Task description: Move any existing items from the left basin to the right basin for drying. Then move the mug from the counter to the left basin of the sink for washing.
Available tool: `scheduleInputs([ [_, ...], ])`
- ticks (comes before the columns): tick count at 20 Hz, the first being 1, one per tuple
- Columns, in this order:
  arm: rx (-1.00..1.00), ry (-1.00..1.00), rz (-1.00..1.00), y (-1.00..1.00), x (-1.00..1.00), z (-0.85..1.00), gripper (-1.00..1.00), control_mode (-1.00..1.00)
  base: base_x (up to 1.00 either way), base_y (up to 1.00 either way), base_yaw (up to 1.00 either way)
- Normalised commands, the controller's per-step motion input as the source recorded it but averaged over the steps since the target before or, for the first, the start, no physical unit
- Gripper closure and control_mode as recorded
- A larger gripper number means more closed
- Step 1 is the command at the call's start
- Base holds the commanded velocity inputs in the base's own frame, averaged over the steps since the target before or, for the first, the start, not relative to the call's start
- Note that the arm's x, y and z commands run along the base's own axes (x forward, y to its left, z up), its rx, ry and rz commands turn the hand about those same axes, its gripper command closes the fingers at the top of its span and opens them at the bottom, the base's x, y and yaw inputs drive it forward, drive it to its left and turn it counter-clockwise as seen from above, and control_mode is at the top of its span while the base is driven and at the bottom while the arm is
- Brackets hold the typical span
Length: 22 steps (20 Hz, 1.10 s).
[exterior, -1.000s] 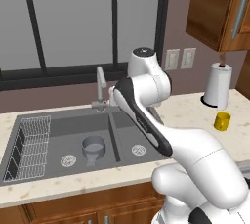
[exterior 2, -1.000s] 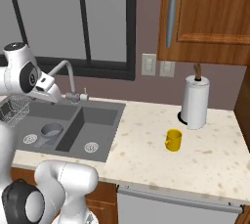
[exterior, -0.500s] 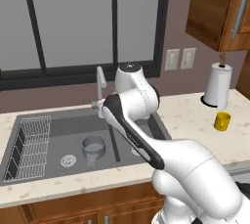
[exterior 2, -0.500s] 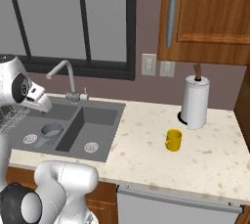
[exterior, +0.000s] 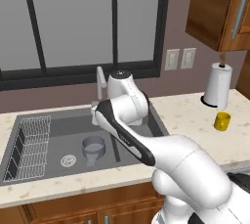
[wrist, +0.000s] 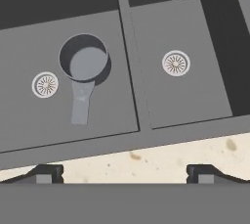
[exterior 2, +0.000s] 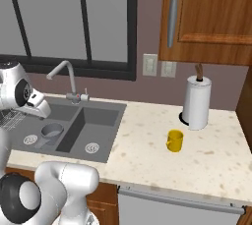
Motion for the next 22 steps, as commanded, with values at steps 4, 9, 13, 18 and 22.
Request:
scheduleInputs([
  [4,0.0,0.04,0.0,0.23,0.13,-0.33,-1.0,-1.0,0.0,0.0,0.0],
  [9,0.0,0.02,0.0,0.21,0.04,-0.33,-1.0,-1.0,0.0,0.0,0.0],
  [13,-0.01,0.0,0.0,0.27,0.0,-0.32,-1.0,-1.0,0.0,0.0,0.0],
  [18,-0.03,0.0,0.0,0.25,0.02,-0.31,-1.0,-1.0,0.0,0.0,0.0],
  [22,-0.02,0.0,0.0,0.21,0.06,-0.31,-1.0,-1.0,0.0,0.0,0.0],
])
